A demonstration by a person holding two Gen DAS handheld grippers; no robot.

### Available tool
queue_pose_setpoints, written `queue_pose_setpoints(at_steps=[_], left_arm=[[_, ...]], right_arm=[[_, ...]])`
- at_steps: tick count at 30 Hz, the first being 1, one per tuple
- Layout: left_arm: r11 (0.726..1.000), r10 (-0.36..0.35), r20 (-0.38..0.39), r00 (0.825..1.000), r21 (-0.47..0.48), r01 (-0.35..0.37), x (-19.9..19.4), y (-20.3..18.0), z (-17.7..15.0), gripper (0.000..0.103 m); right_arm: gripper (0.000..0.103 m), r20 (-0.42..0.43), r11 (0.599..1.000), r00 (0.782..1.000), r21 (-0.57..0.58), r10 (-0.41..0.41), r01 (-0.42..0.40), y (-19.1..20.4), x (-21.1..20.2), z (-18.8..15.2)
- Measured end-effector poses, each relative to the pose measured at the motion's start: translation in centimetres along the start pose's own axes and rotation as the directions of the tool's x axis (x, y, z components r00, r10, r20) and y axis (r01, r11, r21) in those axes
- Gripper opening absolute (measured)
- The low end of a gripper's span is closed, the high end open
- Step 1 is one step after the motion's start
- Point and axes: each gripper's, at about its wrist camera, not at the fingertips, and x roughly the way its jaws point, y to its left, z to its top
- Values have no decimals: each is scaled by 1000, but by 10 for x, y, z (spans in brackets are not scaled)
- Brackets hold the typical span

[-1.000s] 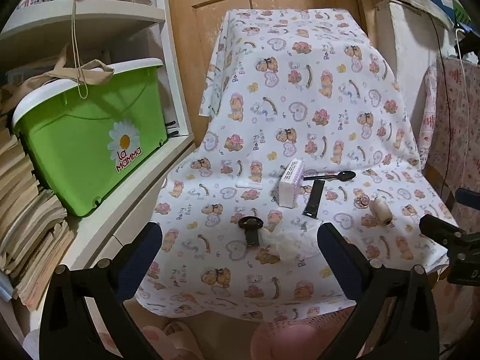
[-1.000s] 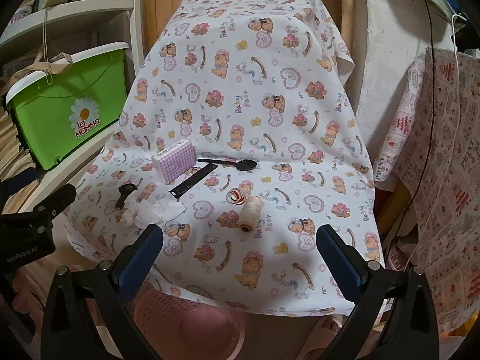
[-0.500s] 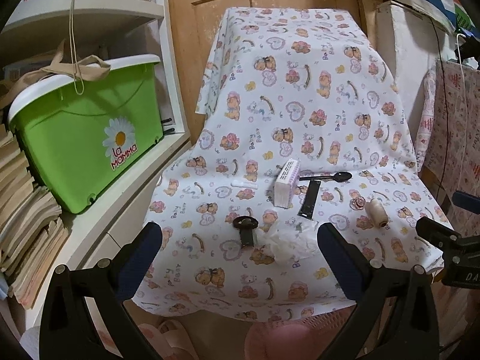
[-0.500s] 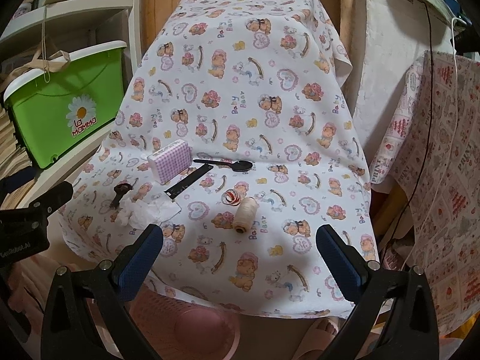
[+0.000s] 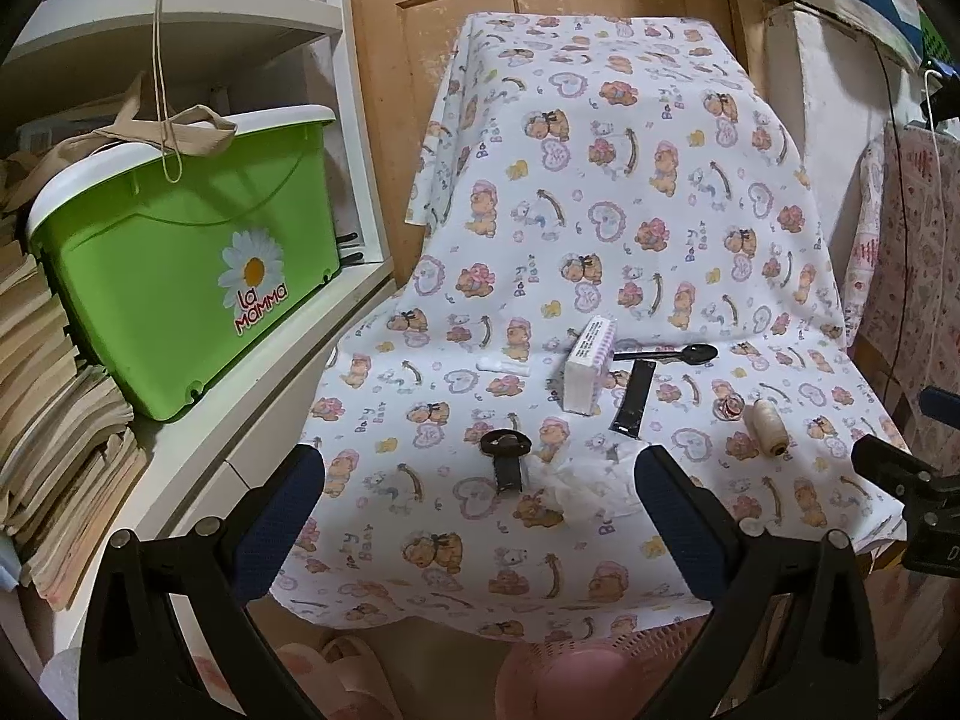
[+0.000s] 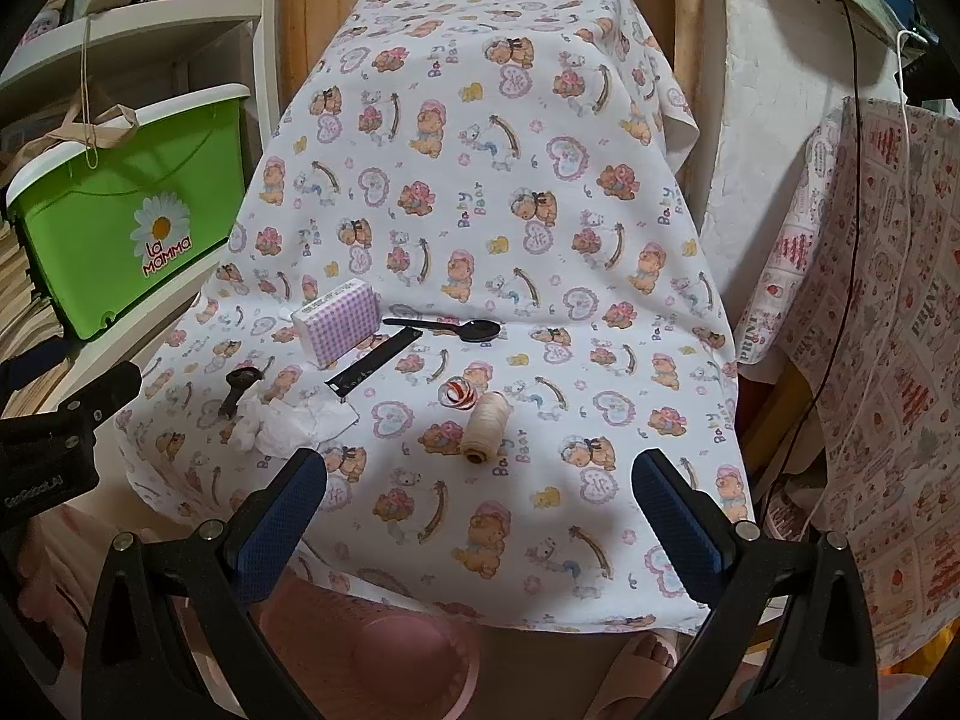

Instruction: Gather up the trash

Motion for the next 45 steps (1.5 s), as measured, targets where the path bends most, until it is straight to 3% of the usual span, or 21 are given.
queue_pose_setpoints(at_steps=[14,21,35,40,45], left_arm=[[1000,-20,-32,999,-18,20,5,2,-3,102],[999,-19,-85,996,-41,16,17,5,-6,102],[988,-103,-208,973,-135,76,48,18,-16,101],[985,-108,-230,967,-157,73,63,30,-14,87],[974,-165,-259,952,-194,116,91,36,-7,69]], right_arm=[[103,-10,1000,1000,14,12,-12,-1,0,0],[103,-21,1000,1000,9,13,-13,-4,3,-1],[103,-56,1000,998,-5,25,-25,2,16,-8],[90,-67,1000,997,-15,24,-25,3,25,-9],[70,-105,997,992,38,64,-60,-4,40,-7]])
